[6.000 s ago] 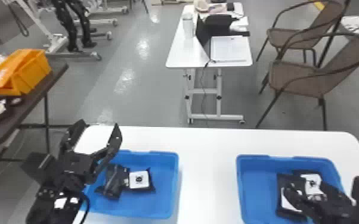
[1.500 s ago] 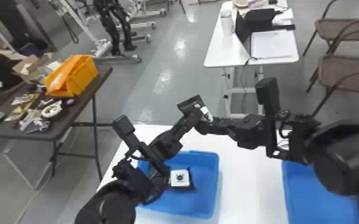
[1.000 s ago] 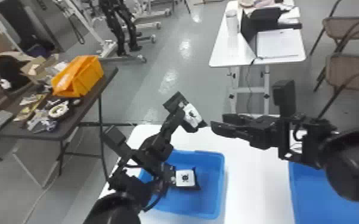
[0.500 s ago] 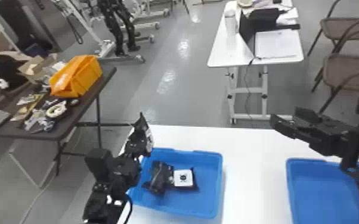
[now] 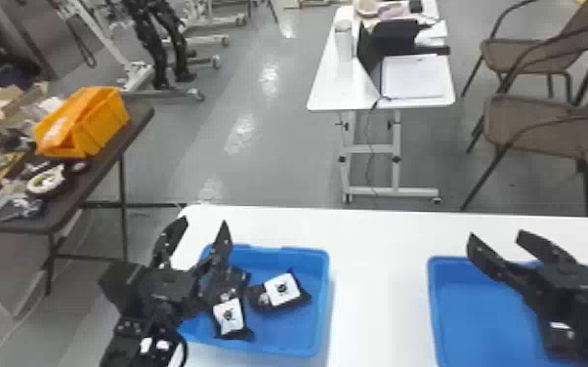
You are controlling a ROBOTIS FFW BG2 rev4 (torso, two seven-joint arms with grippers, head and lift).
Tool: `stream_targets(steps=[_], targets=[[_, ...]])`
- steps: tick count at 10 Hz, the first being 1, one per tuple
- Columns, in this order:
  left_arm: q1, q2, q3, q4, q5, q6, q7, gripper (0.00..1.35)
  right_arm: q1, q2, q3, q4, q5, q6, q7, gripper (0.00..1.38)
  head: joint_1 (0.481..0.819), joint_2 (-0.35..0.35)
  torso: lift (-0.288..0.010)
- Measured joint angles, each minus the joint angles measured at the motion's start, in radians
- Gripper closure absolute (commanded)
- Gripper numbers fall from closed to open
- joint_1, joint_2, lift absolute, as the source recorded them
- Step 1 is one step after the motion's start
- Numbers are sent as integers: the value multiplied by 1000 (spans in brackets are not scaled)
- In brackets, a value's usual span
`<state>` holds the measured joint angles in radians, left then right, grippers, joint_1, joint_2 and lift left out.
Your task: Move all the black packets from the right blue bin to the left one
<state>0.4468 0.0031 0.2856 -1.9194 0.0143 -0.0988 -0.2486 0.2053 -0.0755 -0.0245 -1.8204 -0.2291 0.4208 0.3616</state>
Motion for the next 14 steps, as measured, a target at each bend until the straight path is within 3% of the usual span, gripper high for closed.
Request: stream_targets(steps=[4, 5, 7, 8, 10, 14], targets=[[-19, 0, -11, -23, 80, -42, 0, 190, 131, 7, -75, 29, 18, -66, -201, 259, 695, 100, 0], [-20, 0, -12, -24, 82, -37, 0, 190, 134, 17, -79, 61, 19, -86, -271, 259, 695, 78, 0], [-22, 0, -15, -24, 82, -33, 0, 190, 106, 54, -88, 143, 18, -123, -320, 257, 695, 68, 0], [-23, 0, -15, -24, 81, -33, 0, 190, 78, 61, -92, 184, 16, -129, -365, 259, 695, 59, 0], [-23, 0, -14, -24, 79, -37, 0, 190, 27, 58, -99, 261, 6, -139, -428, 257, 695, 34, 0], [-17, 0, -8, -24, 78, -38, 0, 191, -12, 11, -107, 369, -10, -125, -464, 263, 695, -3, 0]])
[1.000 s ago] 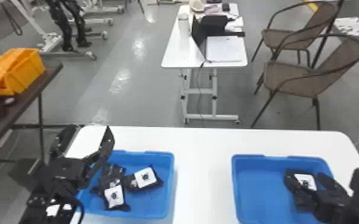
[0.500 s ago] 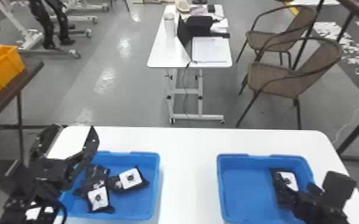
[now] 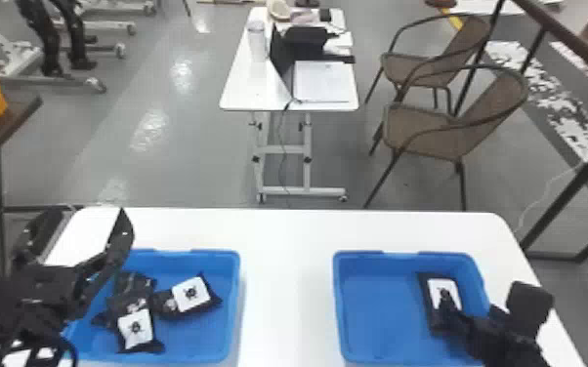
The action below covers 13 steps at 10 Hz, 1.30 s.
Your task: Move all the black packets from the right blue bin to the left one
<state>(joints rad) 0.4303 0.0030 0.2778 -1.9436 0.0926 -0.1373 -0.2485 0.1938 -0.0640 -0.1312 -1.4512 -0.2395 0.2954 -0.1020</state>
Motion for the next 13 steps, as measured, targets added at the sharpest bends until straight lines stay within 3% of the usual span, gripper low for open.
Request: stream_targets(steps=[3, 7, 13], targets=[[-1, 0, -1, 0, -4, -5, 0, 191, -5, 4, 29, 2, -16, 7, -8, 257, 695, 17, 0], [-11, 0, -12, 3, -13, -2, 0, 191, 12, 15, 99, -92, -73, 28, -129, 257, 695, 45, 0], [-13, 0, -15, 5, -6, 1, 0, 191, -17, 16, 102, -1, -75, 31, -153, 257, 695, 42, 0]])
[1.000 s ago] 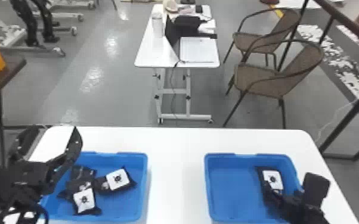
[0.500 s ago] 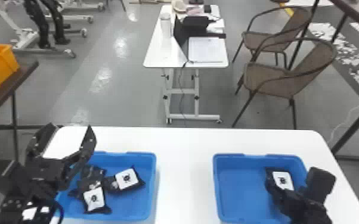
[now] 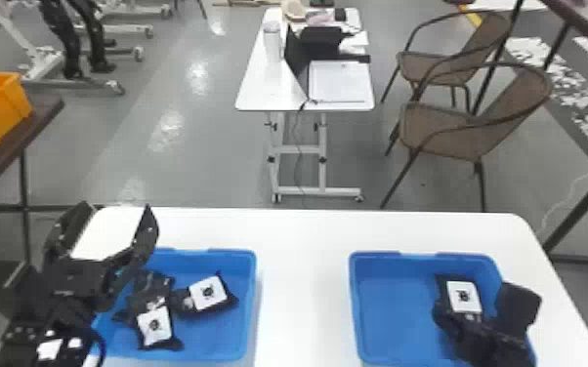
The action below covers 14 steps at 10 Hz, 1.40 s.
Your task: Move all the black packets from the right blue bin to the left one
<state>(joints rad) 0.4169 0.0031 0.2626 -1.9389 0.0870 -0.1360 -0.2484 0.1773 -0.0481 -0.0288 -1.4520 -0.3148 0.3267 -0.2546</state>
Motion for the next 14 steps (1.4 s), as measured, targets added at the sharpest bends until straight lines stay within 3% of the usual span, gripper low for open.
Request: stream_targets(steps=[4, 6, 7, 8, 9, 11, 12, 14], targets=[[0, 0, -2, 0, 3, 3, 1, 191, -15, -4, -12, 37, -11, 0, -25, 256, 695, 27, 0], [0, 0, -2, 0, 4, 4, 0, 191, -44, -19, -16, 74, -26, 5, -25, 269, 695, 13, 0], [1, 0, -2, 0, 5, 5, 0, 191, -61, -24, -16, 89, -27, 11, -20, 441, 695, 12, 0], [2, 0, -2, 0, 5, 5, 0, 191, -76, -28, -15, 100, -27, 21, -9, 846, 695, 11, 0], [2, 0, -3, 1, 5, 5, 0, 191, -86, -31, -14, 107, -28, 34, 2, 993, 695, 14, 0], [0, 0, -3, 3, 7, 3, 1, 191, -71, -29, -13, 110, -49, 56, 3, 1052, 695, 20, 0], [0, 0, -3, 3, 8, 3, 1, 191, -61, -27, -13, 113, -63, 59, 3, 1265, 695, 23, 0], [0, 0, -3, 3, 10, 0, 1, 191, -46, -19, -13, 108, -76, 45, 4, 1268, 695, 31, 0]])
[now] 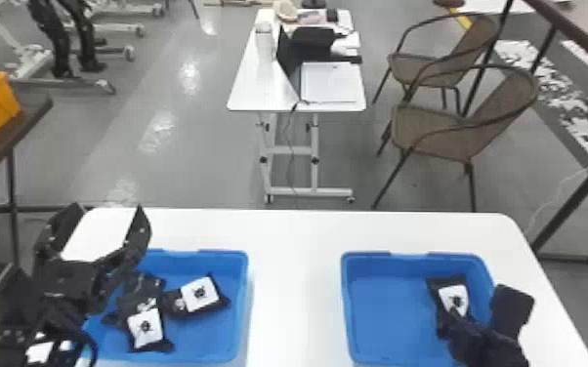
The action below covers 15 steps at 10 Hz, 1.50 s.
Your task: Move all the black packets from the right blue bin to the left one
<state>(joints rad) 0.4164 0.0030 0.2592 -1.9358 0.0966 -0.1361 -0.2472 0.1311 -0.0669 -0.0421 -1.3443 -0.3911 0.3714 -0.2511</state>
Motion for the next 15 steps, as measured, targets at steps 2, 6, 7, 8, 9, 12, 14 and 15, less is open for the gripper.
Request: stream_targets(steps=[2, 6, 7, 8, 9, 12, 14, 15], targets=[[-6, 0, -1, 0, 19, 9, 1, 191, 60, 1, -1, -130, -36, -29, 61, 1268, 695, 52, 0], [-23, 0, 12, -81, 118, 166, 16, 191, 134, -120, 6, -603, -73, 141, 246, 1268, 695, 108, 0], [-36, 0, 13, -86, 177, 212, 15, 191, 38, -132, 46, -607, -43, 198, 392, 1268, 695, 134, 0], [-51, 0, 2, -87, 251, 249, 14, 191, -62, -130, 114, -549, -22, 208, 482, 1268, 695, 181, 0], [-72, 1, -12, -87, 354, 311, 13, 191, -156, -130, 202, -466, -34, 186, 528, 1268, 695, 213, 0], [-129, 46, -42, -83, 584, 470, -8, 185, -389, -108, 439, -237, -79, 126, 669, 1268, 695, 285, 0], [-184, 22, -58, -70, 595, 570, -56, 185, -479, -86, 526, -122, -135, 103, 712, 1268, 695, 296, 0], [-201, 6, -68, -63, 569, 593, -68, 185, -499, -80, 548, -100, -157, 98, 715, 1268, 694, 292, 0]])
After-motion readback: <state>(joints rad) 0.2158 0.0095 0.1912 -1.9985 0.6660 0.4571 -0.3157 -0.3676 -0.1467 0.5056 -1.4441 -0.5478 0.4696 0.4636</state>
